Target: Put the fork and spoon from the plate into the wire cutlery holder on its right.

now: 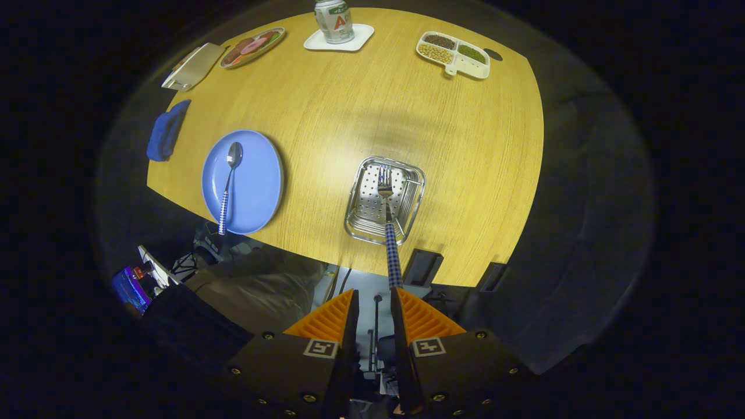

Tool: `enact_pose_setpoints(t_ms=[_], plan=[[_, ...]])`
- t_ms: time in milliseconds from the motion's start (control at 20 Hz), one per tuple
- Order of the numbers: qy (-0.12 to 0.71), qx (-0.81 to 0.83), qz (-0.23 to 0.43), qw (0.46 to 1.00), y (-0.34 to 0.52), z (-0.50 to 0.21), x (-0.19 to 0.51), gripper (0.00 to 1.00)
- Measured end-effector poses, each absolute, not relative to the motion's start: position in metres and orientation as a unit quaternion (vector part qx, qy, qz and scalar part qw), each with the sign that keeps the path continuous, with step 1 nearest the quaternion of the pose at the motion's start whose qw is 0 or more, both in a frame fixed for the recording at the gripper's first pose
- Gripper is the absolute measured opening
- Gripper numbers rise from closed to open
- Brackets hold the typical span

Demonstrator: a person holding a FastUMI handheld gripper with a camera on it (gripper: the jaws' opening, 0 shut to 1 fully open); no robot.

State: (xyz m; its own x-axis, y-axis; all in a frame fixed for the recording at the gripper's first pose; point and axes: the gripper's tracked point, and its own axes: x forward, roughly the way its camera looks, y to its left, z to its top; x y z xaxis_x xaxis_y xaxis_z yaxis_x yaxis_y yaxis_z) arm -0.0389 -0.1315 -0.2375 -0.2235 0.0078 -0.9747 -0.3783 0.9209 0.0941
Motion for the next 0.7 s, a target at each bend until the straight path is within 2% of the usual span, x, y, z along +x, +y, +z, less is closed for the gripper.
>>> enact_pose_setpoints(t_ms=[700], plan=[[0.716, -0.112, 0.219, 0.653, -0.020, -0.240, -0.092, 0.32]])
